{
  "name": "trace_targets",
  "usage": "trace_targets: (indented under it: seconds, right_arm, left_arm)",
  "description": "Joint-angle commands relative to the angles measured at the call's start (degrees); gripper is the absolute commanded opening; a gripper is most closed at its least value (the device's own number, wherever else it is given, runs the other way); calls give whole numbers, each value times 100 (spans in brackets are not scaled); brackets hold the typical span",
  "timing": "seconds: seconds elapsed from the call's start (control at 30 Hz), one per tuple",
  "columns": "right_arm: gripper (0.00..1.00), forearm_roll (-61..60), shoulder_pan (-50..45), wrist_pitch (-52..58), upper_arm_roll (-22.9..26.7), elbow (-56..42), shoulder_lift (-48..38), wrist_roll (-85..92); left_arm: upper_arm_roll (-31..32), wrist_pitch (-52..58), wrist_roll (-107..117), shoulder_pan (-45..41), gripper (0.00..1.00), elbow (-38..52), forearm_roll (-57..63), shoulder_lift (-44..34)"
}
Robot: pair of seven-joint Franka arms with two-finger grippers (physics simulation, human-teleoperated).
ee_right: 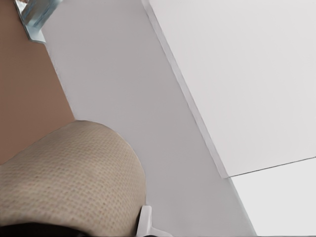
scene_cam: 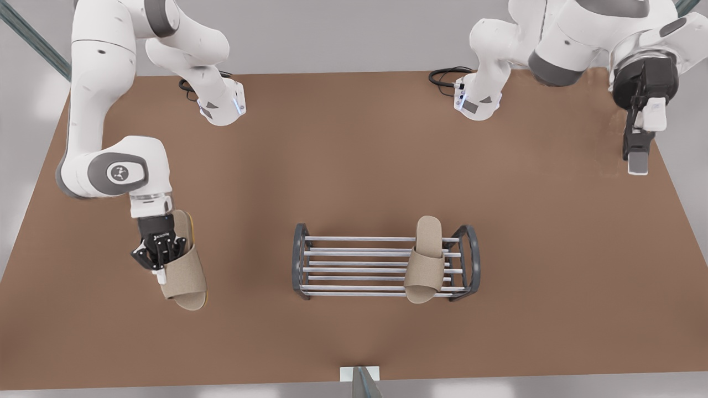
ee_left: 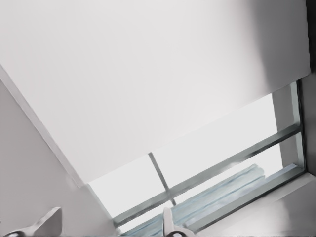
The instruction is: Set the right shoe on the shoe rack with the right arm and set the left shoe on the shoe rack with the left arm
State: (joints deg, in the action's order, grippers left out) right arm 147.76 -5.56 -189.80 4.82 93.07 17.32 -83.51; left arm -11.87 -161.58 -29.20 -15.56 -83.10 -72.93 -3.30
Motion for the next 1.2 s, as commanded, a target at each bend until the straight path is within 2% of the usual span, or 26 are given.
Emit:
trace_targets:
  seconds: [0.0,0.03,0.07,0.13,0.2,0.23,0.27,0.3,0.33,0.43,0.5,0.53,0.6,0.67,0.73,0.77,0.83,0.9,0.93,1.03,1.1,1.17]
  right_arm:
    - [21,-169,-244,-751,19,-228,-97,72]
    - [21,-169,-446,-760,19,-254,-193,72]
    - [21,-169,-692,-839,19,-237,-431,72]
    - [21,-336,-1017,-1138,-51,-219,-738,63]
    - [21,-354,-1562,-1129,1,-166,-888,37]
    - [21,-371,-2492,-1103,835,-202,-774,-139]
    - [21,-529,-3881,-1085,2153,-228,-589,-385]
    - [21,-863,-4874,-1067,3094,-316,-256,-394]
    - [21,-1293,-5271,-1059,3473,-570,201,-394]
    - [21,-2208,-5913,-1006,4158,-1133,1037,-402]
    - [21,-2507,-5974,-997,4211,-1230,1125,-402]
    - [21,-2586,-6132,-874,4273,-1230,1142,-402]
    - [21,-3052,-6475,-233,4361,-1098,1256,-402]
    - [21,-3587,-6589,382,4308,-1054,1520,-402]
    - [21,-4045,-6625,1358,3878,-1063,1740,-341]
    - [21,-4343,-6581,1516,3851,-1089,1837,-122]
    - [21,-5424,-6555,1920,3825,-1081,1881,1187]
    - [21,-7656,-6555,2747,3508,-1063,1881,4061]
    - [21,-8210,-6555,3054,3412,-1072,1837,4844]
    - [21,-8659,-6555,4643,3095,-1177,1714,6274]
    - [21,-9002,-6581,5813,2981,-1388,1652,8315]
    - [21,-8949,-6581,6509,2981,-1485,1626,9775]
  left_arm:
    - [104,8632,-851,783,100,689,8982,417]
    - [563,9188,-825,783,100,514,9922,944]
    - [563,8969,79,818,100,470,8858,1410]
    - [590,7159,2102,818,100,-575,7961,1569]
    - [599,6148,2094,827,100,-1174,7821,1639]
    - [599,6050,2058,827,100,-1200,7601,1727]
    - [599,5805,2058,835,100,-1463,7574,1692]
    - [599,5515,2023,958,100,-1683,7565,1648]
    - [599,5444,2015,1002,100,-1745,7530,1631]
    - [607,5295,2102,1002,100,-2184,7091,1771]
    - [835,4293,3366,994,100,-2527,6950,1964]
    - [862,4354,3887,994,100,-2519,6766,1825]
    - [862,4934,4194,844,100,-2431,6493,1429]
    - [845,5918,4221,827,100,-1939,6432,1332]
    - [853,6235,4150,809,100,-1421,6432,1420]
    - [853,6288,4159,809,100,-1323,6423,1464]
    - [853,6569,4168,809,100,-928,6440,1587]
    - [818,6587,4168,809,100,-875,6449,1569]
    - [809,6674,4168,809,100,-787,6440,1587]
    - [809,6736,4168,818,100,-743,6458,1560]
    - [809,6745,4168,818,100,-673,6458,1569]
    - [801,6745,4168,827,100,-673,6458,1569]
